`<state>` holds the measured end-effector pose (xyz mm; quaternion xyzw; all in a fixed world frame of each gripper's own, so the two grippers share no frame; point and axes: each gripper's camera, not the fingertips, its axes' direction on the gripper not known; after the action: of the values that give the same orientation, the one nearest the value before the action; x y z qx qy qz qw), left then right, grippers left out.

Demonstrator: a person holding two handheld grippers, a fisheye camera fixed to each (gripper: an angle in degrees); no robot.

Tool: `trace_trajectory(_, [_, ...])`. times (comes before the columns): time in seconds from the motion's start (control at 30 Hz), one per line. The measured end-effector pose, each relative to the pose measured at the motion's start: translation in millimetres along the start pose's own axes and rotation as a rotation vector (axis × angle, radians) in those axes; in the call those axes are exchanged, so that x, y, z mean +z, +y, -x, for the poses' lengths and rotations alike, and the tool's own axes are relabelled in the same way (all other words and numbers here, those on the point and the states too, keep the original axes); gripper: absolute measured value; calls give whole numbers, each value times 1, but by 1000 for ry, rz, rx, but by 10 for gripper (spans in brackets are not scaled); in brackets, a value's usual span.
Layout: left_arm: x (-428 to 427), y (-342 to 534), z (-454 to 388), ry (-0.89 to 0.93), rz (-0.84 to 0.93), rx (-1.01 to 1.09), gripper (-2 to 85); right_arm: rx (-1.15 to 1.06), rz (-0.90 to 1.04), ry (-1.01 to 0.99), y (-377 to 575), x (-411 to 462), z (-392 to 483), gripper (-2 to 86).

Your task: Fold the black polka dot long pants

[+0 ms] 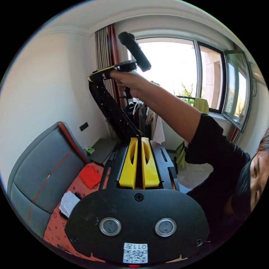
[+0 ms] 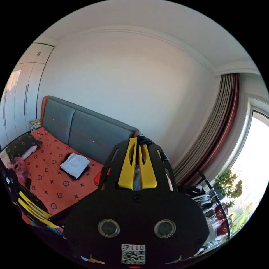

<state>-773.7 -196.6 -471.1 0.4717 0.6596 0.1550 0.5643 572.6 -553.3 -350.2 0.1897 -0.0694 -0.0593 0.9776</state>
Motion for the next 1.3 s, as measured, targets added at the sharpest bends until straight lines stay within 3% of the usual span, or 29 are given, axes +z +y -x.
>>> trace_trajectory(0.23, [-17, 107, 88, -77, 223, -236, -2, -42, 239, -407, 15, 176, 116, 0])
trace_trajectory(0.37, [-33, 236, 157, -35, 298, -489, -1, 6, 366, -633, 64, 305, 242, -1])
trace_trajectory(0.47, [-80, 314, 200, -4, 252, -633, -1, -8, 396, -755, 81, 371, 341, -1])
trace_trajectory(0.6, [-156, 405, 251, -105, 367, -712, -1, -49, 505, -940, 101, 454, 481, -1])
trace_trajectory(0.9, [-261, 600, 349, -304, 623, -1006, 7, -138, 658, -1111, 152, 574, 710, 7])
trace_trajectory(1.03, [-250, 666, 364, -296, 709, -1060, 35, -207, 792, -1142, 210, 608, 767, 35])
trace_trajectory(1.1, [-242, 694, 366, -326, 814, -1051, 70, -224, 932, -1182, 249, 629, 783, 120])
trace_trajectory(1.17, [-245, 707, 367, -338, 892, -1029, 87, -234, 977, -1199, 267, 639, 782, 141])
trace_trajectory(1.3, [-280, 712, 371, -348, 918, -986, 97, -261, 877, -1211, 277, 631, 733, 147])
